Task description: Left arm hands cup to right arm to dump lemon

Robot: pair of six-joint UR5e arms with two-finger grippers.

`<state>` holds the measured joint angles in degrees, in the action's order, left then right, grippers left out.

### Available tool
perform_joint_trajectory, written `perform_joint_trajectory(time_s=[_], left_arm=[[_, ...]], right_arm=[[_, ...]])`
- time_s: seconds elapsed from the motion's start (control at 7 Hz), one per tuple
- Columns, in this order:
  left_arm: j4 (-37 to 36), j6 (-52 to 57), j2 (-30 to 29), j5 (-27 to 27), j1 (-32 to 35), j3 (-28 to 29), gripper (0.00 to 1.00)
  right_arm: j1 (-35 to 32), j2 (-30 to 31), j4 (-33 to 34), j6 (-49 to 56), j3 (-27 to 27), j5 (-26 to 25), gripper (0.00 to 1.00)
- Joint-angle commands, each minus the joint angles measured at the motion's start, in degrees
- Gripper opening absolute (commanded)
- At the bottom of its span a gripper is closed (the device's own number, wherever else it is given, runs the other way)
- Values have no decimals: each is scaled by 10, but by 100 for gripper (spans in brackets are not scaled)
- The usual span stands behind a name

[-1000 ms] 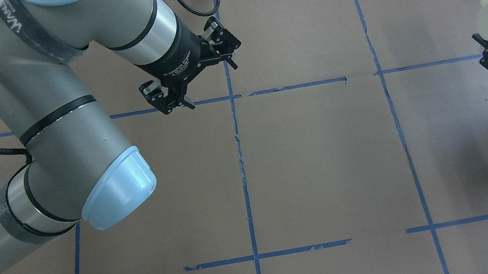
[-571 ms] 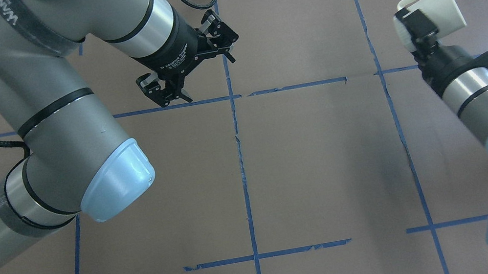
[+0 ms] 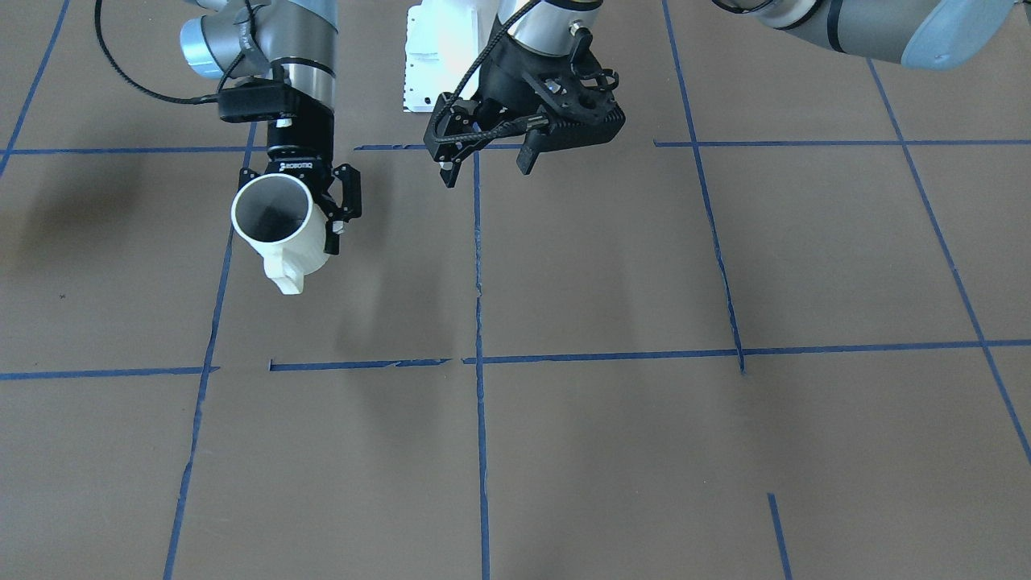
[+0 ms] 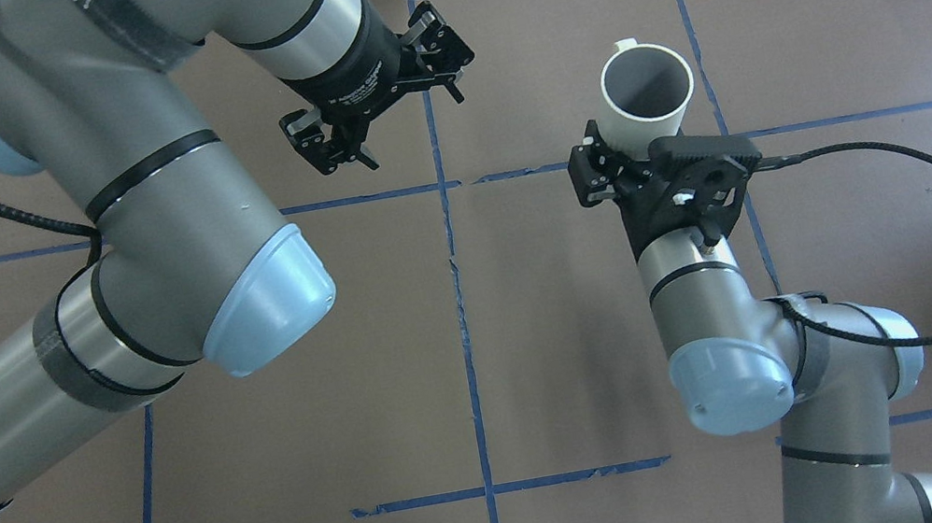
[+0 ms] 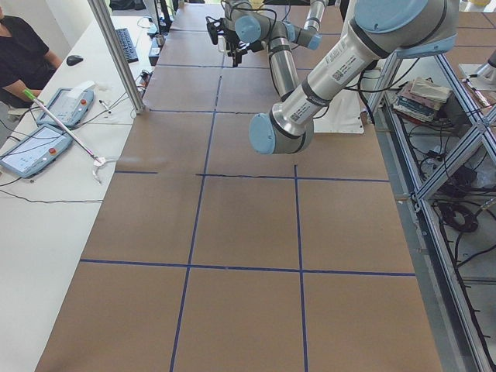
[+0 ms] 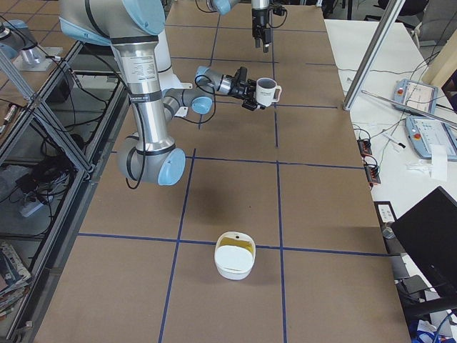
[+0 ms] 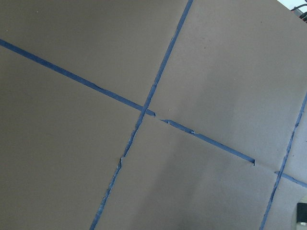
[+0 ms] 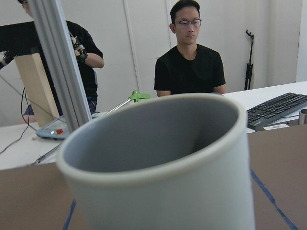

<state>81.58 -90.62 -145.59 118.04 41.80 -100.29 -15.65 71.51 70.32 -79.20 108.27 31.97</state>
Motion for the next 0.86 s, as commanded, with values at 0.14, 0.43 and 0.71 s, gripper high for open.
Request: perform_joint_trajectory(time_s=[0.14, 0.43, 0.71], left_arm=[[13, 11, -26, 1, -26, 40, 100], [27, 17, -12, 2, -50, 30, 100], [90, 13, 18, 3, -57, 24, 99]], right_arm=[[66, -36, 97, 96, -3, -43, 18], [69, -51, 92, 121, -2, -56, 18], [58, -83, 88, 111, 2, -55, 18]])
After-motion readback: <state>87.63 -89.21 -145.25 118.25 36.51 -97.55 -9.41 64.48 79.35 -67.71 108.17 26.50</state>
